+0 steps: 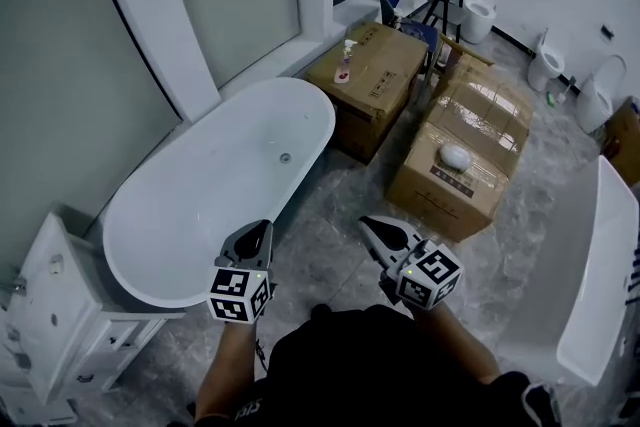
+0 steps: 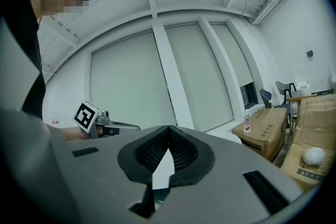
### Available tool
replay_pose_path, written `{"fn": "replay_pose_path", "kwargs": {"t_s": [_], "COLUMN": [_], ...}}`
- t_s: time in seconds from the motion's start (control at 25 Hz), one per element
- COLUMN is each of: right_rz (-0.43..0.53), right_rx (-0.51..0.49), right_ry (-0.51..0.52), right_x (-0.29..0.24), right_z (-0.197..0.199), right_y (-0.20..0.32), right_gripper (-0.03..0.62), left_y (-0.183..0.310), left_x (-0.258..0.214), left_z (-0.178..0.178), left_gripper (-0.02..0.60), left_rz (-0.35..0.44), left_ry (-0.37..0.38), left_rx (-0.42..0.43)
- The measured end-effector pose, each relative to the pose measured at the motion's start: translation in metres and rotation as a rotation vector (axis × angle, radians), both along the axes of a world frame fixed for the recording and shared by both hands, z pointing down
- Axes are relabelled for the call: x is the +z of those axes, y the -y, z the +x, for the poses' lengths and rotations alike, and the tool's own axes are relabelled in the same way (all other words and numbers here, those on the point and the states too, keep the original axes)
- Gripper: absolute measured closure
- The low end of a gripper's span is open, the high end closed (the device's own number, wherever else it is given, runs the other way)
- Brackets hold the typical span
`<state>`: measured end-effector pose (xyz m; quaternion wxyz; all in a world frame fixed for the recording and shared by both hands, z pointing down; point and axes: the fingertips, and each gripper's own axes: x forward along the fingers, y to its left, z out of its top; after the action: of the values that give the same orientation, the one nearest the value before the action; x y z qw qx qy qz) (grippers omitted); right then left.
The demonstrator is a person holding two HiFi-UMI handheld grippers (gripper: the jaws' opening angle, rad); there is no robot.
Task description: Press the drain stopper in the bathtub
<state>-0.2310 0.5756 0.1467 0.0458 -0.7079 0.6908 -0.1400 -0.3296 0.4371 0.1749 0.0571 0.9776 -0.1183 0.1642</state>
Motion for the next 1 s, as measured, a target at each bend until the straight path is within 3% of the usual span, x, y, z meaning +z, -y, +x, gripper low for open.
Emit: {"fn": "replay_pose_path", "kwargs": {"t_s": [0.24,0.44,0.6,0.76,1.0], "right_rz": [-0.03,-0.032,-0.031,-0.043,-0.052], "right_rx": [0.009,-0.02,-0.054,-0.093,-0.187], "right_ry": [0.049,0.085,0.107,0.094,0.114], "right_x": [0.02,0.036,0.041,0.036,0.04], "right_z": [0.034,0.089,0.157,0.225,0.291], "right_y": [0.03,0.063,0.093,0.126,0.171], "right_gripper": [0.58,0.58,0.58,0.58,0.58], "left_y": [0.027,0.061,0.085,0.097,0.124], "left_x": [0.007,0.028,0.032,0.024,0.021], "left_z": [0.029,0.073,0.14,0.213,0.297], "left_gripper": [0.571,0.571,0.571,0.571,0.571], "left_rz": [-0.009,-0.051,-0.081,-0.083,-0.067], "left_ry": [0.019,0.035,0.033,0.041,0.069], "left_rx": [-0.002,-0.065,-0.096,-0.062,-0.079]}}
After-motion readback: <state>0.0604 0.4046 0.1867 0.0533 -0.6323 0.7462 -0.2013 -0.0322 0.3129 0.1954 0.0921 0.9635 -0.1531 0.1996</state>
